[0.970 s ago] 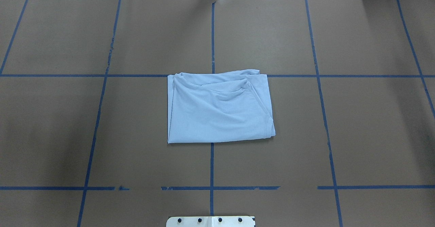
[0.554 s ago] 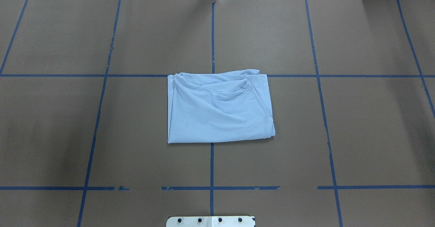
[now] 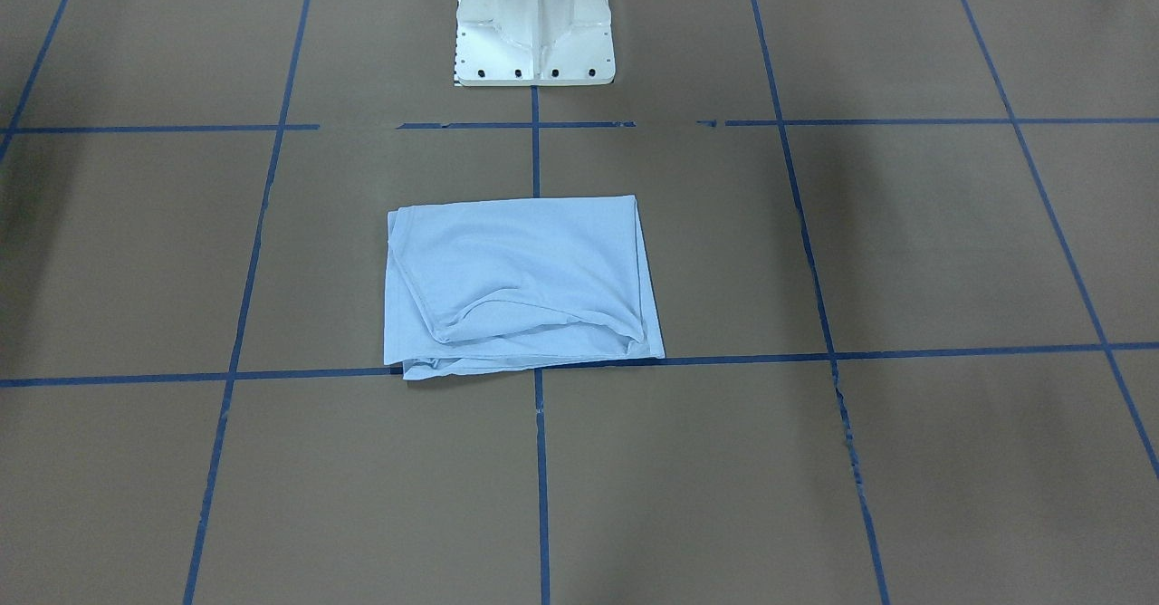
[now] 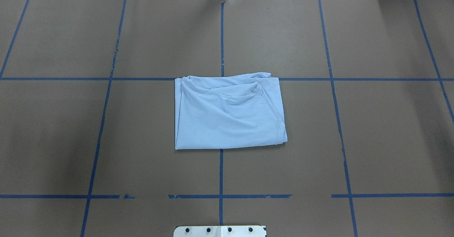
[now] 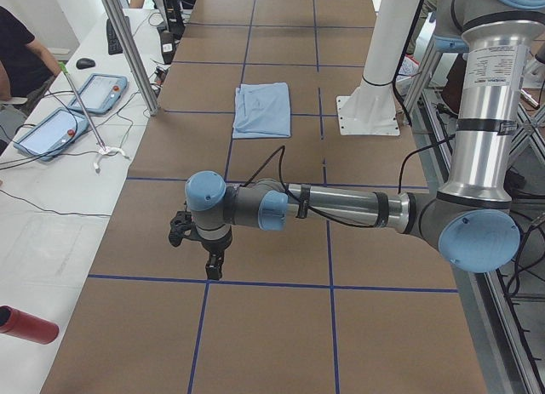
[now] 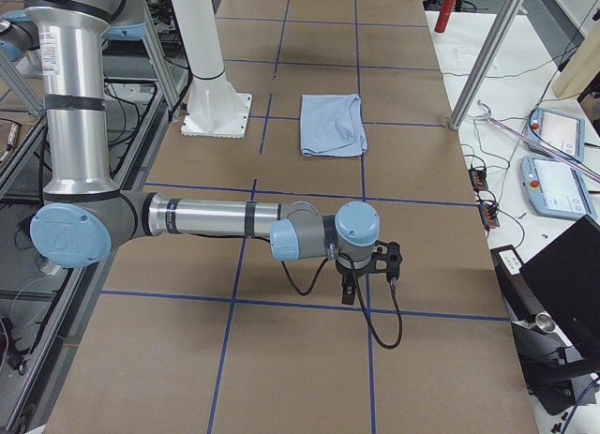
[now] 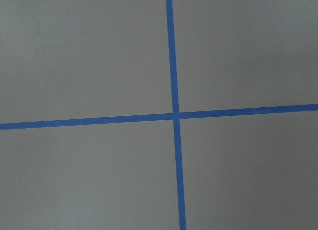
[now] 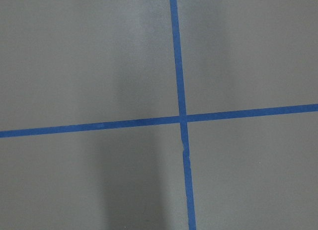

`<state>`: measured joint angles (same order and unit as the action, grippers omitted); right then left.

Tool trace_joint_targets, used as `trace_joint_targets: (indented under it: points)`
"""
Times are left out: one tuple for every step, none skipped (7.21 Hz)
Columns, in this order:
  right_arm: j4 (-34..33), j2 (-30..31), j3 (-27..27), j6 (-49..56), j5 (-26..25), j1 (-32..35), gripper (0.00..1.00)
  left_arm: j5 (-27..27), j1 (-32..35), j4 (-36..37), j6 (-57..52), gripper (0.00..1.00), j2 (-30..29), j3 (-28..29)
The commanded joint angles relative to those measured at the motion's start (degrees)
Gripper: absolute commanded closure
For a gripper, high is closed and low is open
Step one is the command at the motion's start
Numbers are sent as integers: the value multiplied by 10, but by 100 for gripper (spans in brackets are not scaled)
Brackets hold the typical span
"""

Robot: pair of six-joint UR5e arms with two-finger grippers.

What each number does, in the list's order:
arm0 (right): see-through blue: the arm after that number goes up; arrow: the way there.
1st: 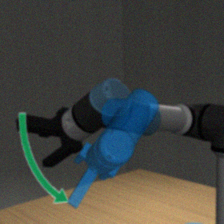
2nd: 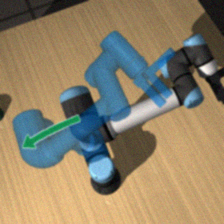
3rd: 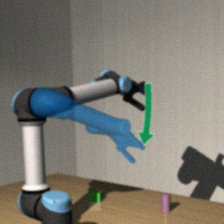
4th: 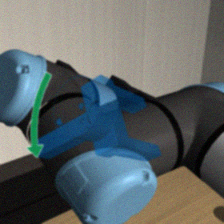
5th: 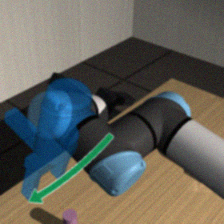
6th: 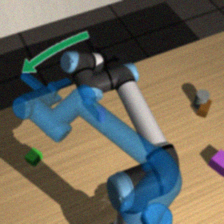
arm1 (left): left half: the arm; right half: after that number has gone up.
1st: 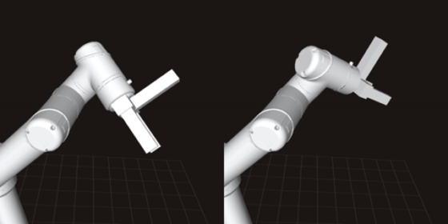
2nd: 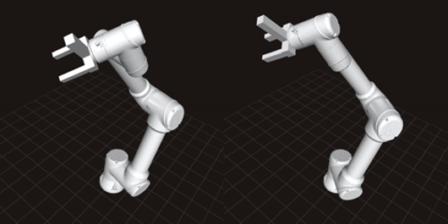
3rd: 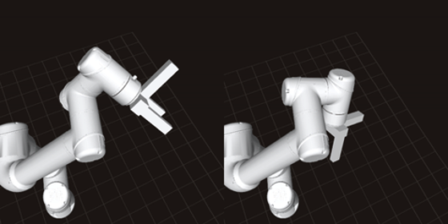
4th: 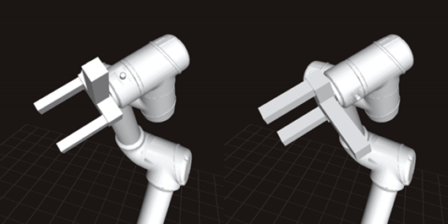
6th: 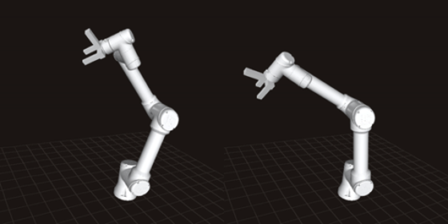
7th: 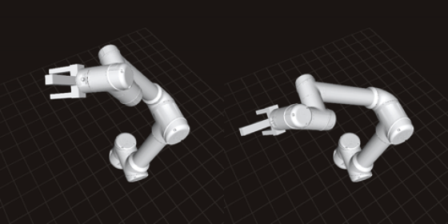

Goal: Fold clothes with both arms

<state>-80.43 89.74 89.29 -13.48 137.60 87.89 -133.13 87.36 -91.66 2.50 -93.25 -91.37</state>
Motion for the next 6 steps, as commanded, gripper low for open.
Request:
trace_joint_targets:
  points:
    - [-2,2,0,27,-4,0,0,-1,0,-1,0,0,-1,0]
    - [-3,2,-2,44,-7,0,0,-1,0,-1,-1,0,-2,-1]
    - [-3,3,-2,45,-6,0,0,-1,0,0,-1,0,-2,-3]
    - [-3,4,-3,45,-4,0,0,-1,0,1,-1,0,-3,-3]
    - [-3,4,-3,45,-3,1,0,-1,0,1,-1,0,-4,-3]
    - [-2,6,-3,44,-1,0,0,-1,0,1,-1,0,-5,-3]
